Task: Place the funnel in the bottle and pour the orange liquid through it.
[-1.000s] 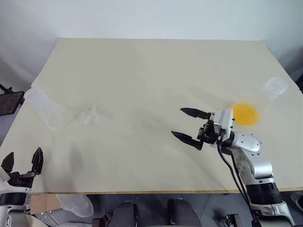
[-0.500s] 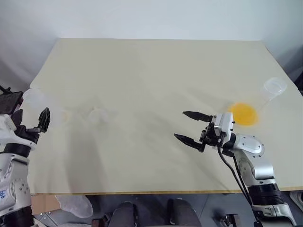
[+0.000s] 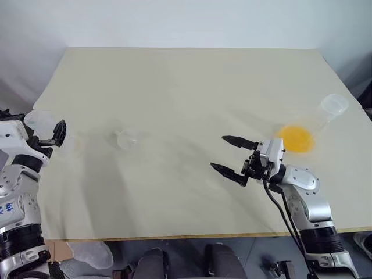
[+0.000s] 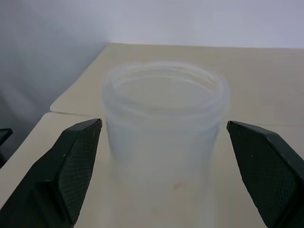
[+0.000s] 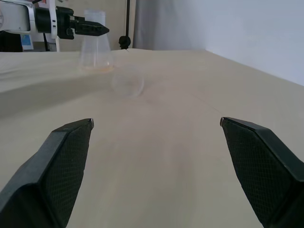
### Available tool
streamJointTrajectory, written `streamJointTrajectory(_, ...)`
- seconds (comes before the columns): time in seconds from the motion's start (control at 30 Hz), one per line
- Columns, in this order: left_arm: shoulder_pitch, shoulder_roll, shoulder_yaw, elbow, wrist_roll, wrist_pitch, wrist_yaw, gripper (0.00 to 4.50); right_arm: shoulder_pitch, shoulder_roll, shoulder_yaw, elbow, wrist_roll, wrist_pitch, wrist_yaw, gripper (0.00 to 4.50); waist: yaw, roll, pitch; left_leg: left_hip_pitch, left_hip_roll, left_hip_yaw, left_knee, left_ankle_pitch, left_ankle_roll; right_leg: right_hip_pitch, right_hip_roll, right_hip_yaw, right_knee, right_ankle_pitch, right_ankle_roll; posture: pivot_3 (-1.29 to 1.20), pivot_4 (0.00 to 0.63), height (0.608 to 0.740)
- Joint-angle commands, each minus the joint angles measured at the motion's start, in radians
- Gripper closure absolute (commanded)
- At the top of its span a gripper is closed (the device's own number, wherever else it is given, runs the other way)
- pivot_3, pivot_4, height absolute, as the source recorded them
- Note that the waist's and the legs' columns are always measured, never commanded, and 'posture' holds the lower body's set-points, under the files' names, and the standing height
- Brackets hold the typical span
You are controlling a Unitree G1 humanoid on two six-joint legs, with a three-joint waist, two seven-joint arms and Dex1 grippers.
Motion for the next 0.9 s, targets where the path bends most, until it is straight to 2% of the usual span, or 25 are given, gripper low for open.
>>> streamJointTrajectory(0.03,-0.033,0.021,0.006,0.015,0.010,-0.035,-0.013,0.41,0.004,0.006,-0.007,-0.033,0.001,-0.024,-0.006,0.00,0.000,0.000,0.000,0.000,0.000,0.000,0.000,0.000,0.000,0.000,0.000,0.000,0.000,0.000,0.000,0.00,0.150,0.740)
streamJointTrajectory(0.23,-0.041,0.018,0.008,0.011,0.009,-0.077,-0.045,2.09,0.015,0.013,-0.014,-0.027,-0.009,-0.040,-0.016,0.00,0.000,0.000,0.000,0.000,0.000,0.000,0.000,0.000,0.000,0.000,0.000,0.000,0.000,0.000,0.000,0.00,0.150,0.740)
streamJointTrajectory(0.4,-0.057,0.034,0.007,-0.032,-0.017,-0.085,-0.098,2.12,0.041,0.009,-0.022,-0.044,-0.015,-0.049,-0.033,0.00,0.000,0.000,0.000,0.000,0.000,0.000,0.000,0.000,0.000,0.000,0.000,0.000,0.000,0.000,0.000,0.00,0.150,0.740)
streamJointTrajectory(0.5,-0.135,0.080,-0.033,-0.096,-0.052,-0.052,-0.181,2.12,0.063,-0.008,-0.051,-0.075,-0.010,-0.042,-0.056,0.00,0.005,-0.002,0.001,-0.001,0.000,-0.001,0.000,0.000,0.000,0.000,0.000,-0.001,0.000,0.000,0.000,0.00,0.150,0.740)
streamJointTrajectory(0.63,-0.313,0.090,-0.214,-0.171,-0.135,0.037,-0.418,2.12,0.115,-0.048,-0.114,-0.132,0.006,-0.024,-0.086,0.00,0.026,-0.003,0.001,-0.003,0.000,-0.005,0.002,0.000,-0.001,0.001,-0.001,-0.002,0.000,0.001,0.001,0.00,0.150,0.740)
streamJointTrajectory(0.77,-0.454,0.031,-0.374,-0.137,-0.143,0.089,-0.582,2.12,0.174,-0.080,-0.168,-0.173,0.014,-0.013,-0.108,0.00,0.030,-0.002,0.001,-0.001,-0.004,-0.005,0.003,0.000,0.000,0.006,0.000,-0.003,-0.002,0.002,0.003,0.00,0.150,0.740)
streamJointTrajectory(0.9,-0.625,-0.217,-0.583,0.062,-0.079,0.024,-0.748,2.12,0.315,-0.125,-0.285,-0.211,0.010,-0.030,-0.134,0.00,0.049,-0.002,0.002,-0.003,-0.003,0.000,0.005,0.000,0.000,0.007,0.003,-0.005,-0.005,0.002,0.003,0.00,0.150,0.740)
